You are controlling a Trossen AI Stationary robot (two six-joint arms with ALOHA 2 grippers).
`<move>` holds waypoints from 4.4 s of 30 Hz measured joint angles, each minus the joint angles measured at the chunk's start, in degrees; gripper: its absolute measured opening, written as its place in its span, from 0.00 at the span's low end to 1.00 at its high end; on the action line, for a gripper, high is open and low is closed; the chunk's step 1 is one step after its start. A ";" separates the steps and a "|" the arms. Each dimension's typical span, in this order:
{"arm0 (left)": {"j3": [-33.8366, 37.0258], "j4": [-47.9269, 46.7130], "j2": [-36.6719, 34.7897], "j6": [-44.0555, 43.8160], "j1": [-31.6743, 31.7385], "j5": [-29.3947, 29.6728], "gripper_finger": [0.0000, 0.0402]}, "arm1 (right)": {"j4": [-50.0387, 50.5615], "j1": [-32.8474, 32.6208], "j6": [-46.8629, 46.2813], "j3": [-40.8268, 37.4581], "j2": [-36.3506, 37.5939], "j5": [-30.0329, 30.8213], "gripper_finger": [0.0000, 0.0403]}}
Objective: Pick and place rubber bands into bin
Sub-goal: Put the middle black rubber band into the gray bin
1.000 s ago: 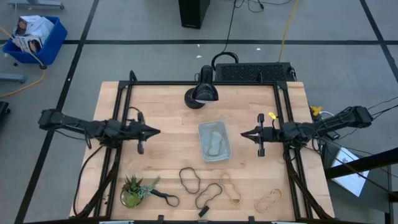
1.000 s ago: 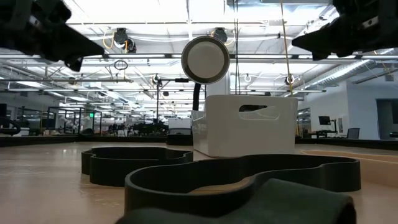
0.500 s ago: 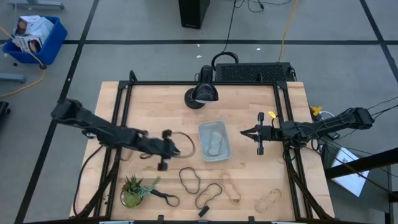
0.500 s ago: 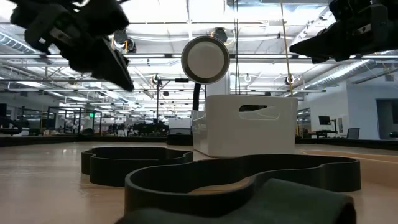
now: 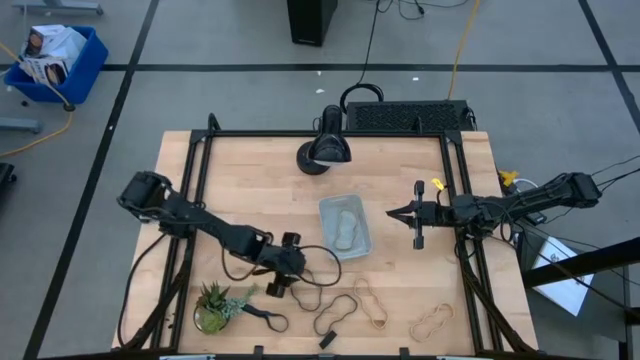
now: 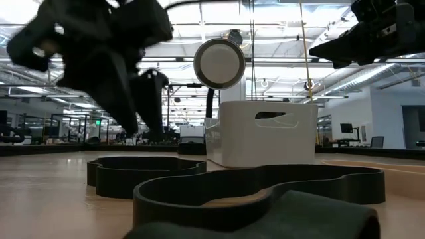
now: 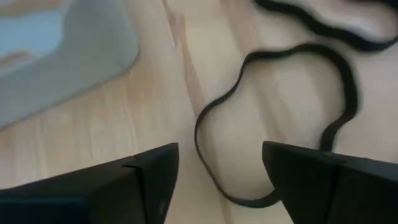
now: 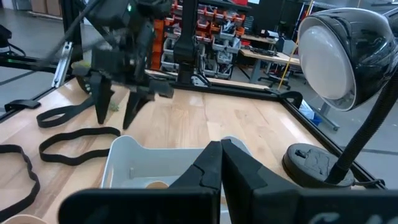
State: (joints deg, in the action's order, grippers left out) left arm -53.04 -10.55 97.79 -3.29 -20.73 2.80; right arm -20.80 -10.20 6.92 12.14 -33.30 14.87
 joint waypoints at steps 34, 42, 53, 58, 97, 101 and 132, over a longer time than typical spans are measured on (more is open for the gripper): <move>0.15 -5.20 -12.29 13.66 2.60 0.14 0.02 | -0.46 0.00 -0.15 -0.85 -0.13 0.02 0.00; 9.71 0.96 -34.15 19.76 4.56 0.38 0.01 | -0.58 0.00 -0.20 -0.87 -0.13 0.04 0.00; 32.77 15.02 -57.86 13.89 13.20 -1.02 0.01 | -0.39 0.00 -0.20 -0.90 -0.15 0.04 0.00; 39.66 21.53 -61.94 11.51 16.54 -2.80 0.01 | -0.79 0.00 -0.21 -0.90 -0.13 0.09 0.00; 2.45 40.73 -2.34 13.30 23.40 -5.96 0.00 | -0.46 2.13 -0.19 -0.92 -0.14 0.11 0.00; 1.25 40.72 2.91 13.22 24.56 -6.21 0.00 | -0.35 2.14 -0.15 -0.94 -0.13 0.11 0.00; -14.31 25.94 9.93 20.93 20.68 -11.57 0.01 | -0.81 2.14 -0.02 -0.94 -0.15 0.13 0.00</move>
State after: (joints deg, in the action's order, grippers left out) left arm -67.35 15.39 107.72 17.64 -0.04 -8.77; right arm -21.60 -8.05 6.90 11.20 -33.45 15.01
